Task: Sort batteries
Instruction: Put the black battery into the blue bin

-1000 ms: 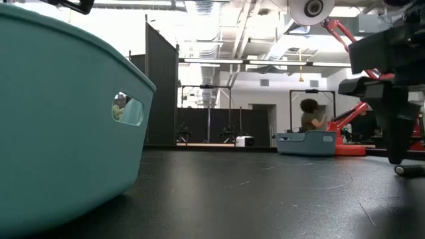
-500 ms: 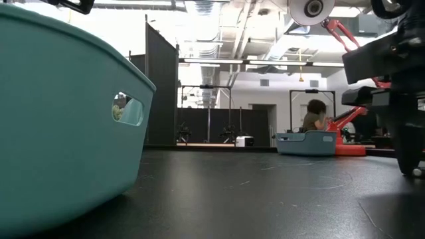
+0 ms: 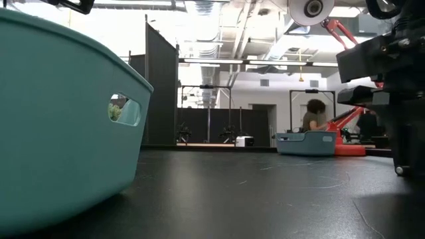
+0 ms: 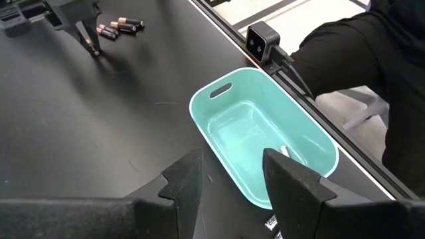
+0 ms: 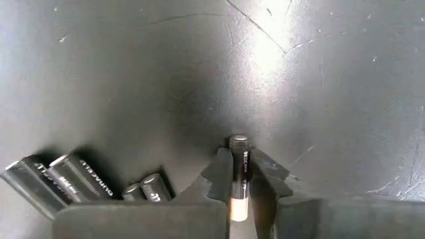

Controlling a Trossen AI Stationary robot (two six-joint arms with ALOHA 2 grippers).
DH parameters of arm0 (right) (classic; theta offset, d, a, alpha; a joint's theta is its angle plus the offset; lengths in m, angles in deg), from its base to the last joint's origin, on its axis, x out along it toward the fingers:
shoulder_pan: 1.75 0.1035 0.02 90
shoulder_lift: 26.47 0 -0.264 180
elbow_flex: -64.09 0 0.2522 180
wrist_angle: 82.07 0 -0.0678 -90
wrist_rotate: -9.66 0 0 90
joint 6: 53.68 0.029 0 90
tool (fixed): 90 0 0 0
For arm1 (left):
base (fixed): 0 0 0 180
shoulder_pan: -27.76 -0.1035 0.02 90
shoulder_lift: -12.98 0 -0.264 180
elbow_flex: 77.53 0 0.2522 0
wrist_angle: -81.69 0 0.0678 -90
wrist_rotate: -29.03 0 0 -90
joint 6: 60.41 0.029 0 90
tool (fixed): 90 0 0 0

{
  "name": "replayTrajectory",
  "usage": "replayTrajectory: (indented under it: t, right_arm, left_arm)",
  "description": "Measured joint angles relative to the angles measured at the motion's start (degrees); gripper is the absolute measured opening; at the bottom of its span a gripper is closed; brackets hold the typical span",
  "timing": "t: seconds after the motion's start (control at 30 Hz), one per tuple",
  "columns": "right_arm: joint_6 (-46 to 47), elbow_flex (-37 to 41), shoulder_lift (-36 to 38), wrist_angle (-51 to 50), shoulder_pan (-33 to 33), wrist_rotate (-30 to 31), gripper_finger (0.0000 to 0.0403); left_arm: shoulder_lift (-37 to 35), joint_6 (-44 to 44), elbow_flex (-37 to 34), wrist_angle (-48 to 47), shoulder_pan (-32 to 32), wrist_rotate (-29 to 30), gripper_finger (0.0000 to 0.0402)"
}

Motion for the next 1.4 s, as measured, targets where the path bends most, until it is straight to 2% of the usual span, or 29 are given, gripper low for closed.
replayTrajectory:
  t: [0.27, 0.93, 1.27, 1.4]
  right_arm:
    - [0.88, 0.00, -0.01, 0.53, 0.00, -0.43, 0.0005]
    - [-1.36, -3.02, -0.24, -0.05, -0.28, 0.65, 0.0001]
    - [-3.29, -3.13, 2.53, 4.79, -2.07, 4.99, 0.0001]
    - [-5.26, -3.13, 5.81, 6.27, -2.96, 9.00, 0.0001]
  left_arm:
    - [0.00, 0.02, 0.00, 0.02, 0.00, 0.01, 0.0152]
    - [0.00, 0.02, 0.00, 0.21, 0.00, 0.01, 0.0152]
    - [0.00, 0.03, 0.00, 0.24, 0.00, 0.01, 0.0152]
    - [-0.01, 0.05, 0.00, 0.24, 0.00, 0.01, 0.0152]
